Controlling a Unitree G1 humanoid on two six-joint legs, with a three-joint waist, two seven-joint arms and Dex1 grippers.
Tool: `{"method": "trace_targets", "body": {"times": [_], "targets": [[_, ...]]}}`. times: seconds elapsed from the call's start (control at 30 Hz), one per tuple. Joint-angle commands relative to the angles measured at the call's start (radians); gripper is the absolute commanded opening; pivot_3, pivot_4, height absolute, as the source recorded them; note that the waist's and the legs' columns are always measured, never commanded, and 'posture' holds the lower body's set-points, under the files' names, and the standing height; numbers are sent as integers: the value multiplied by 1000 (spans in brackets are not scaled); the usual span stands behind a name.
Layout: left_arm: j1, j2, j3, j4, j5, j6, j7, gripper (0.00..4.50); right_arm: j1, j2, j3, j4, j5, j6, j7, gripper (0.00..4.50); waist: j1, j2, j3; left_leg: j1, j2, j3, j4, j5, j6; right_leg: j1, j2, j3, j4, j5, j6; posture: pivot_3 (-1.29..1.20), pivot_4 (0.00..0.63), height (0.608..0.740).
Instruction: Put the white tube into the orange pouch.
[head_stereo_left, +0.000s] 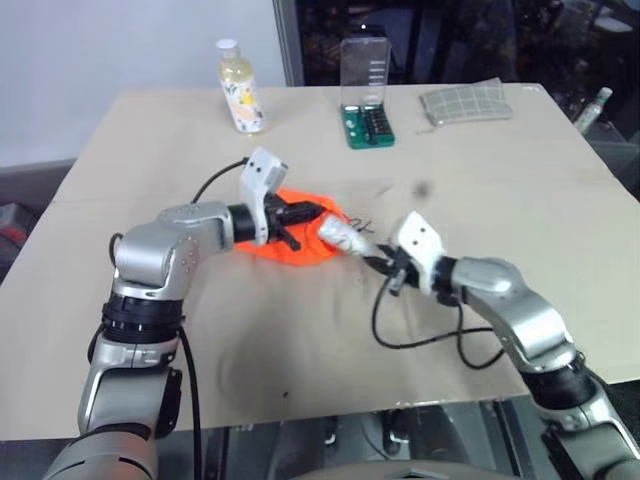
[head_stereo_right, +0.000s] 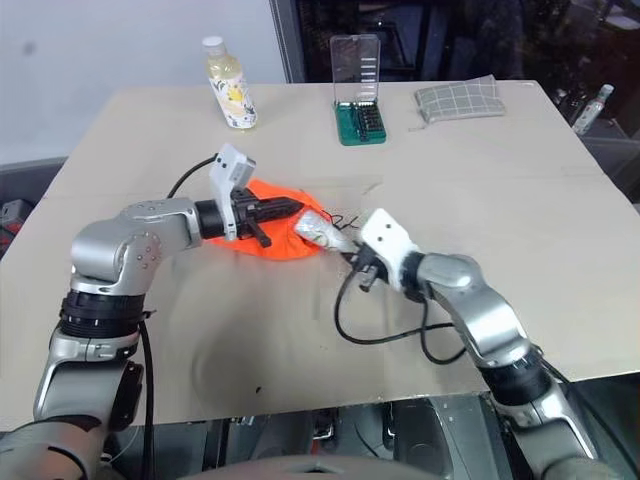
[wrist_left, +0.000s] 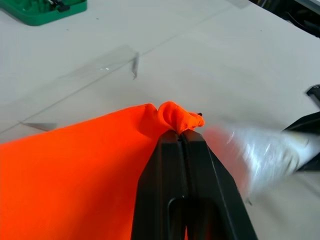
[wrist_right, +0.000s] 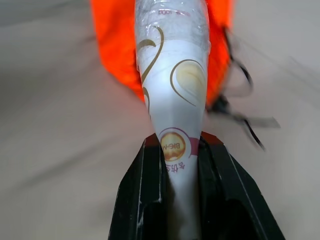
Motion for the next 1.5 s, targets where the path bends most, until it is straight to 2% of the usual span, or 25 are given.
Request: {"method": "trace_targets", "body": {"times": [0.03,0.47,0.67,0.8,0.9,1.0,1.17,1.2,1.4,1.5], "targets": [[5,32,6,-87,-30,2,-47,0,-55,24,9,72,-21,-47,-5,397,1,0,0,0,0,0,0,0,0,0,0,0,0,0,0,0,150,740],[67,68,-6,-154,-24,-16,-68,0,-85,-7,-7,113,-25,-37,8,397,0,0,1,-2,-1,0,1,-1,2,0,-1,0,-1,0,0,0,150,740],[64,56,-57,-132,17,-70,-86,0,-236,144,117,326,-151,-146,-68,397,-6,0,1,-1,0,1,2,-3,-2,-1,0,1,1,0,0,0,150,740],[70,56,-72,-120,35,-97,-103,0,-344,237,180,537,-269,-336,-140,397,-7,0,1,-1,0,2,2,-2,-2,-1,1,1,3,0,0,0,150,740],[82,59,-74,-113,46,-121,-112,0,-378,270,210,652,-297,-461,-110,397,-4,0,1,-1,-1,2,1,-2,-2,-1,2,1,3,0,0,0,150,740],[99,72,-69,-91,70,-164,-128,0,-372,243,234,688,-338,-591,-81,1521,-5,0,1,-1,-3,2,1,-3,-2,-1,1,2,2,0,0,0,150,740],[118,96,-60,-47,106,-230,-155,0,-322,181,202,628,-366,-647,-64,4101,-5,0,1,-1,-2,2,1,-3,-3,-1,0,2,3,0,0,0,150,740],[118,96,-57,-43,105,-235,-159,0,-312,172,198,618,-372,-652,-64,4481,-5,0,1,0,-2,2,1,-3,-3,-1,0,2,3,0,0,0,150,740],[98,96,-56,12,125,-272,-176,0,-233,139,157,518,-357,-576,-38,4481,-6,0,1,0,-1,2,1,-3,-3,-1,0,2,4,0,0,0,150,740],[86,95,-64,38,142,-294,-186,0,-186,137,104,425,-292,-420,8,4481,-4,0,1,0,-1,3,2,-3,-3,-1,0,2,4,0,0,0,150,740]]}}
